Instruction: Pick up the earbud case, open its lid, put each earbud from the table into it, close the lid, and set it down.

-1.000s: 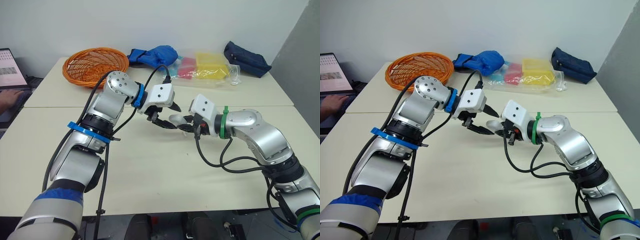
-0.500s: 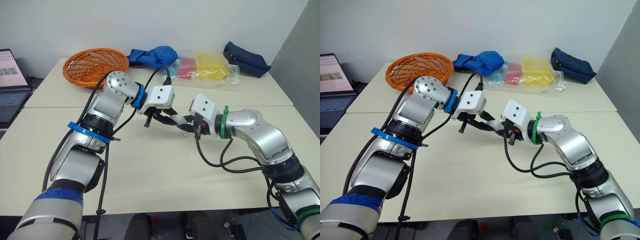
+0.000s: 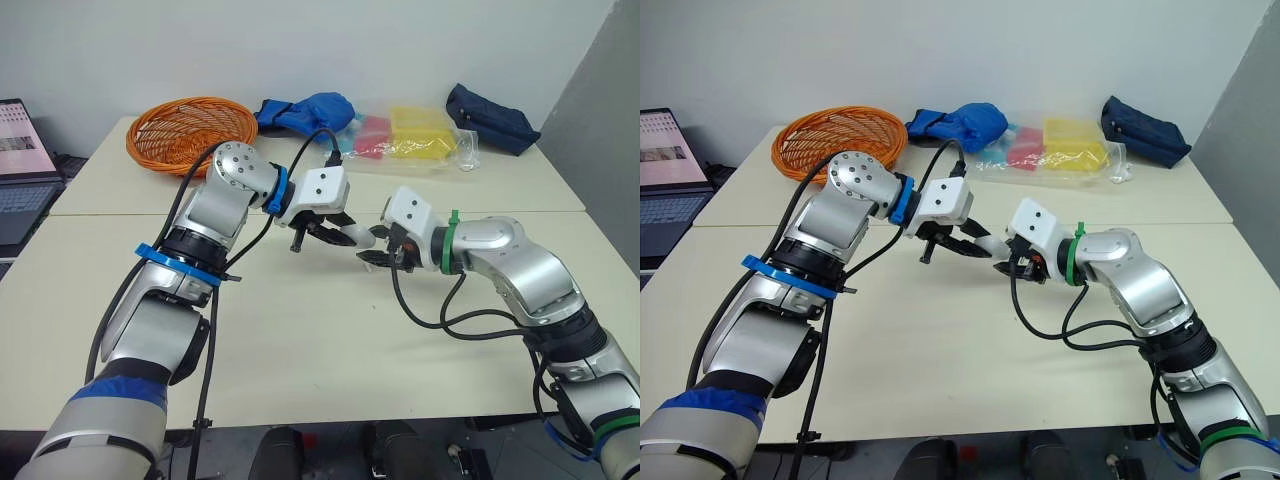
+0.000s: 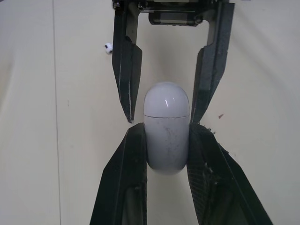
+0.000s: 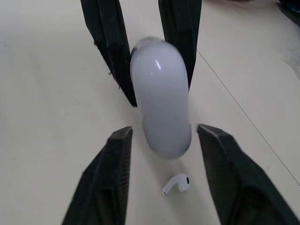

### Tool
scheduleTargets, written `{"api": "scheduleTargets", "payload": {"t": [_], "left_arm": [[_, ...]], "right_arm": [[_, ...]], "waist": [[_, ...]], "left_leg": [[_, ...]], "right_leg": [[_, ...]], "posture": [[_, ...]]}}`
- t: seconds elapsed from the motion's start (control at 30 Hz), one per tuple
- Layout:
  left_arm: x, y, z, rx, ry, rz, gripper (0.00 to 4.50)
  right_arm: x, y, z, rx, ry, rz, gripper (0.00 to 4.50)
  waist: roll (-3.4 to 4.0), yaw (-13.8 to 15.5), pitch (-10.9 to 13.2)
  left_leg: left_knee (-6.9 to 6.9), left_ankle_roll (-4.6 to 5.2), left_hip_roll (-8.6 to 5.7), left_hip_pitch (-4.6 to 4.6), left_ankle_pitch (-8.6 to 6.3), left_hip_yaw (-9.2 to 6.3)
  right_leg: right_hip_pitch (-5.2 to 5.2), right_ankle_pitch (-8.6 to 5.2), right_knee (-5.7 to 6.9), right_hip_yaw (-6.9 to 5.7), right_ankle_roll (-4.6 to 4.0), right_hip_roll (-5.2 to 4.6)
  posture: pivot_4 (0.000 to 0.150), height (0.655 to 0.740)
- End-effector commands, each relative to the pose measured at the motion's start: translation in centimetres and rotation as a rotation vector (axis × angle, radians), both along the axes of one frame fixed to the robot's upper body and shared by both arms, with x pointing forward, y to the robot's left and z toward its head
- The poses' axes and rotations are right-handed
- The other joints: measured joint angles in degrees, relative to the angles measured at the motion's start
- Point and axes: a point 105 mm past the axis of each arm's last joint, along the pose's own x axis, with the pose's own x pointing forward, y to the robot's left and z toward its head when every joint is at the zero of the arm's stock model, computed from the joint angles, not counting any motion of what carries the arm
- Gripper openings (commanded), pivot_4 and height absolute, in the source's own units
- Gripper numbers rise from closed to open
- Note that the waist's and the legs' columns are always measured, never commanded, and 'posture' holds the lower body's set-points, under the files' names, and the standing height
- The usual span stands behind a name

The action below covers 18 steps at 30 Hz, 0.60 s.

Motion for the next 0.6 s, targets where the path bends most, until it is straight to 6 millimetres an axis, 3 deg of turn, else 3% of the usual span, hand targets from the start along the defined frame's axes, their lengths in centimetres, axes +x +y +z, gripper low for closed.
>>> {"api": "scheduleTargets", "payload": {"t": [0.03,0.1,0.2,0.37,0.6], "left_arm": [[0.2,0.3,1.0,-0.106,0.033,0.038,0.76],[-0.1,0.3,0.8,-0.178,0.128,0.057,0.76],[-1.2,0.7,-0.2,-0.328,0.355,0.093,0.76],[-1.9,1.0,-0.5,-0.395,0.494,0.151,0.76],[-2.5,0.4,0.4,-0.421,0.518,0.155,0.76]], "right_arm": [[0.2,-1.4,2.6,0.032,-0.101,-0.011,3.80],[-0.4,-1.7,3.5,0.058,-0.125,0.009,4.47],[-2.3,-1.0,5.3,0.143,-0.144,0.082,4.47],[-2.5,-0.8,5.6,0.143,-0.144,0.069,4.47],[-2.1,-0.6,5.4,0.117,-0.134,0.063,4.47]], "waist": [[0.00,0.00,0.00],[0.00,0.00,0.00],[0.00,-0.23,0.00],[0.00,-0.13,0.00],[0.00,-0.04,0.00]], "left_leg": [[0.00,0.00,0.00,0.00,0.00,0.00],[-0.01,0.00,0.00,0.00,0.00,0.01],[-0.02,0.00,0.00,0.01,0.00,0.01],[-0.01,-0.01,0.01,0.03,0.01,-0.18],[0.14,-0.01,-0.04,0.06,0.02,-0.15]], "right_leg": [[0.00,0.00,0.00,0.00,0.00,0.00],[0.00,0.00,0.00,0.01,0.00,0.00],[0.00,0.00,0.01,0.02,0.00,0.00],[0.00,-0.02,0.16,-0.10,-0.03,0.04],[0.07,-0.01,0.16,-0.03,-0.02,-0.01]], "posture": [[0.150,0.7400],[0.150,0.7400],[0.150,0.7400],[0.150,0.7400],[0.150,0.7400]]}}
